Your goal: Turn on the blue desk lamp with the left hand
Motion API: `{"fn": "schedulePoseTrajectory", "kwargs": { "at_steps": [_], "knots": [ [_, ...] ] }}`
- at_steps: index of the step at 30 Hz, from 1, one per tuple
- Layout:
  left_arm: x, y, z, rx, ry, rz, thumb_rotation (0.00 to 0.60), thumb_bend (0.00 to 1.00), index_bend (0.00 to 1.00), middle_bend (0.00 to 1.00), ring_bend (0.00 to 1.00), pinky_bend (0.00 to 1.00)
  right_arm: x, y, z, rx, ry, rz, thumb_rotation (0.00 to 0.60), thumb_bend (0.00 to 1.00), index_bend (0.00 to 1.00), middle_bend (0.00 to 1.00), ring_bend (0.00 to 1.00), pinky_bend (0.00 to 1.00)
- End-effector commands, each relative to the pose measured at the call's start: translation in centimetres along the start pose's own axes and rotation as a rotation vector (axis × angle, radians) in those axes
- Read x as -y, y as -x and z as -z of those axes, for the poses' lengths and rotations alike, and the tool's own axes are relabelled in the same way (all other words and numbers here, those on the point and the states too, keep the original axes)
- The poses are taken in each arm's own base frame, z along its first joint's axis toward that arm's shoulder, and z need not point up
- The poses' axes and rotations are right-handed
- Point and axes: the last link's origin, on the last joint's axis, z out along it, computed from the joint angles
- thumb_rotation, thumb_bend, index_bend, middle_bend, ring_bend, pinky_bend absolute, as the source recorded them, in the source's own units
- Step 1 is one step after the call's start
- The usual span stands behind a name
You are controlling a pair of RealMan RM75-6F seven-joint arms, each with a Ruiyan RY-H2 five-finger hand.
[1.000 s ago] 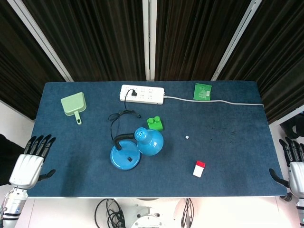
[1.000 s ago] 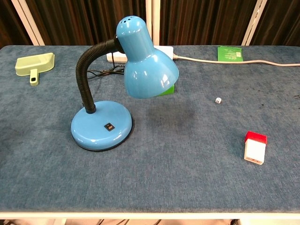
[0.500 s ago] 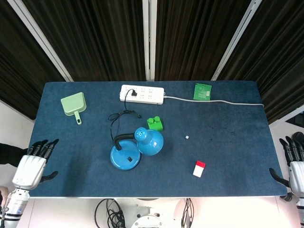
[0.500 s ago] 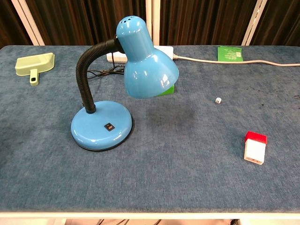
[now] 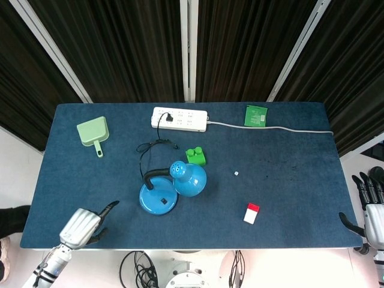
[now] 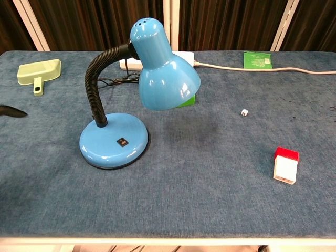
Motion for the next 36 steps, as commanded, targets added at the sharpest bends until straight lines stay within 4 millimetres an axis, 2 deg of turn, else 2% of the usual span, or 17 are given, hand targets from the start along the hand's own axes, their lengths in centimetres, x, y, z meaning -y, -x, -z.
{"fn": "schedulePoseTrajectory", "kwargs": {
  "at_steps": [1,8,13,22,36],
  "knots": [
    [-1.4,0.6,-2.0,0.021,0.044,-0.027,0.6,0.38,0.1,0.77,0.74,0.8,0.1,-0.1,-0.1,-0.002,-0.002,0.0,0.6,0.18,0.0,0.0,0.0,0.0],
    [-3.3,1.1,-5.6,0.064,0.078,-0.063,0.6,0.41,0.09,0.78,0.75,0.8,0.0,0.1,-0.2,0.008,0.006,0.0,0.6,0.18,0.0,0.0,0.0,0.0],
    [-4.6,1.8,-7.1,0.095,0.105,-0.077,0.6,0.42,0.09,0.78,0.75,0.8,-0.3,0.1,-0.3,0.007,0.012,-0.003,0.6,0.18,0.0,0.0,0.0,0.0],
    [-6.0,2.7,-8.6,0.12,0.142,-0.112,0.6,0.42,0.09,0.79,0.75,0.8,-0.3,0.2,-0.3,0.011,0.011,-0.011,0.6,0.18,0.0,0.0,0.0,0.0],
    [-6.9,3.2,-10.2,0.146,0.157,-0.14,0.6,0.42,0.08,0.78,0.76,0.8,-0.5,0.3,-0.4,0.014,0.018,-0.015,0.6,0.18,0.0,0.0,0.0,0.0]
  ]
}}
